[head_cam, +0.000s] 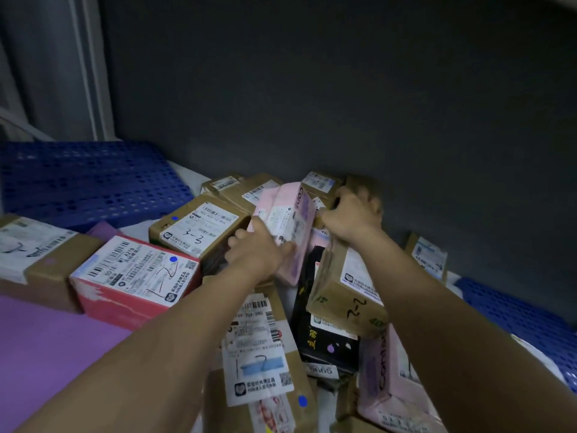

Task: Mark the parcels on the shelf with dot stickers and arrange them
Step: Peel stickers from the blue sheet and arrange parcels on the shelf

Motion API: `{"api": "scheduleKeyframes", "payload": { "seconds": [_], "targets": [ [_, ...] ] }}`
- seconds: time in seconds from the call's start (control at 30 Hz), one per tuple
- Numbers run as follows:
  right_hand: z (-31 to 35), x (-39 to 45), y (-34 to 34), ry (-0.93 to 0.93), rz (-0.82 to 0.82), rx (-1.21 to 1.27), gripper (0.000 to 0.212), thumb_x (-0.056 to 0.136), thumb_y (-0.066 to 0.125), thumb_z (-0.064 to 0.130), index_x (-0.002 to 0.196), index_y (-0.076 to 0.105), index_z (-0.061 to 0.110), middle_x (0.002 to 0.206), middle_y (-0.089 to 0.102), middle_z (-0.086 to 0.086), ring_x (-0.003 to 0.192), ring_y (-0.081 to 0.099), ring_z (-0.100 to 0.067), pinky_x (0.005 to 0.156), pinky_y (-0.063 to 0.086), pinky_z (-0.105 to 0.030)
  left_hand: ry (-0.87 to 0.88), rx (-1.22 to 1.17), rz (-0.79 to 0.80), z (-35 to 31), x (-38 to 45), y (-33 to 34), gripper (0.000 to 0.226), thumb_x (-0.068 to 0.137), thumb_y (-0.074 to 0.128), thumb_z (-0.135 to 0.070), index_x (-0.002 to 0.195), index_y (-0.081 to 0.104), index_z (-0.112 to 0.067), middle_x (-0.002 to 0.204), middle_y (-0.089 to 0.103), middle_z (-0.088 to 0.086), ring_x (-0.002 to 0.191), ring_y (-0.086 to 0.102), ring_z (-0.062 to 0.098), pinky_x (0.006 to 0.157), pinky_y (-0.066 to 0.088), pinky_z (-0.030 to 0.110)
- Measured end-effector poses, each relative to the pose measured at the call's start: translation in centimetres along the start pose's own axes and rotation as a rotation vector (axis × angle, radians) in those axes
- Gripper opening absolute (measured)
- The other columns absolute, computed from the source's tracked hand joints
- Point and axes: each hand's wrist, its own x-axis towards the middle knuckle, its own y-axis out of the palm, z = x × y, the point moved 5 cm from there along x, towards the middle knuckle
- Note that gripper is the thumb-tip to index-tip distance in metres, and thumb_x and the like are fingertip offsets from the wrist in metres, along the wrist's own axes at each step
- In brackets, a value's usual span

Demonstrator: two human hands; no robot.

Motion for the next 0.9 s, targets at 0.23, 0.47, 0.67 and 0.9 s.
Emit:
{"api": "scheduleKeyframes", "payload": {
  "seconds": [0.23,0.47,0.67,0.9],
  "targets": [
    [1.1,-0.8,-0.4,-0.041,-0.047,0.061,0.047,0.087,0.054,0.037,0.132,0.049,0.021,0.146,0.031,-0.009,0.135,0.024,-0.035,0.109,0.022,-0.043,0.090,-0.269,-0.191,1.3,-0.6,-4.8,0.074,0.081,0.053,-0.066,0.138,0.026,-0.026,0.132,0.043,0.016,0.124,0.035,0.036,0.098,0.036,0.048],
    [2.4,-2.6,0.1,-0.119,0.026,0.062,0.046,0.089,0.053,0.022,0.135,0.052,0.017,0.146,0.037,-0.012,0.136,0.024,-0.033,0.109,0.027,-0.036,-0.042,-0.208,-0.322,3.2,-1.4,-9.8,0.081,0.087,0.037,-0.069,0.151,0.008,-0.028,0.143,0.032,0.020,0.131,0.026,0.040,0.105,0.025,0.049],
    [6.3,-2.9,3.4,-0.218,0.150,0.104,0.028,0.090,0.052,0.030,0.113,0.064,0.022,0.129,0.055,-0.007,0.126,0.041,-0.031,0.102,0.037,-0.035,-0.102,-0.349,-0.193,6.7,0.6,-11.2,0.091,0.068,0.029,-0.086,0.130,0.047,-0.022,0.122,0.060,0.009,0.113,0.054,0.037,0.099,0.041,0.050],
    [12.6,-4.1,7.4,-0.127,0.487,0.724,0.050,0.098,0.031,0.055,0.136,0.048,0.027,0.128,0.048,0.010,0.124,0.047,-0.022,0.096,0.044,-0.037,-0.160,-0.669,0.010,9.1,1.3,-12.3,0.039,0.092,0.051,-0.051,0.094,0.060,-0.012,0.072,0.065,0.005,0.045,0.063,0.017,0.038,0.043,0.020]
  ]
}}
